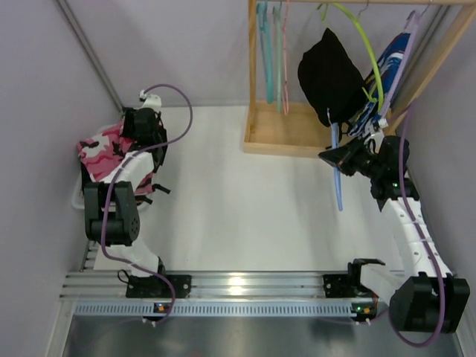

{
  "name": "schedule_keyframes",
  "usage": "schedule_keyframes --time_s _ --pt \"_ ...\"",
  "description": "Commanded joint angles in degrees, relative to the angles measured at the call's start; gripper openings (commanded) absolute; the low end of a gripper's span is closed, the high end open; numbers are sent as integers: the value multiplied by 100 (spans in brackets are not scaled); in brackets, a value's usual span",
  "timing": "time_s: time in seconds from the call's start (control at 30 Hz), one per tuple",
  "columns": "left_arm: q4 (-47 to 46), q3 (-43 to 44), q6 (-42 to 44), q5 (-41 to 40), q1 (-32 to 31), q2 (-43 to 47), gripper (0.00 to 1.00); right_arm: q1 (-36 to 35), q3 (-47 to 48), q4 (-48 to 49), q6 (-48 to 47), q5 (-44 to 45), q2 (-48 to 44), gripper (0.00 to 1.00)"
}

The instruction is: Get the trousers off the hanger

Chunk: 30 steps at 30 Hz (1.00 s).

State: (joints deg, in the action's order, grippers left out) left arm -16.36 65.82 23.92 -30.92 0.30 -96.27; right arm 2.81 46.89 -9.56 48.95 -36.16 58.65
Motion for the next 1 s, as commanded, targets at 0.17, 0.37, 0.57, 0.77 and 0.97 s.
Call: schedule_keyframes --time_s 0.17,0.37,0.57,0.77,0.97 --pt "1045 624 -668 296 -301 1162 87 53 654 297 -298 -14 -460 0" --pt "2724 906 -1381 1306 -337 2260 98 44 646 209 -281 -40 -574 0" --pt "3288 775 -2075 2448 -355 3296 98 -78 707 174 -298 -84 -749 0" --pt "3288 625 -2375 3309 -512 3703 98 -237 1005 -45 -360 232 -1005 0" --pt "3288 756 -2586 3444 -706 3747 98 -562 1138 261 849 -64 -900 0"
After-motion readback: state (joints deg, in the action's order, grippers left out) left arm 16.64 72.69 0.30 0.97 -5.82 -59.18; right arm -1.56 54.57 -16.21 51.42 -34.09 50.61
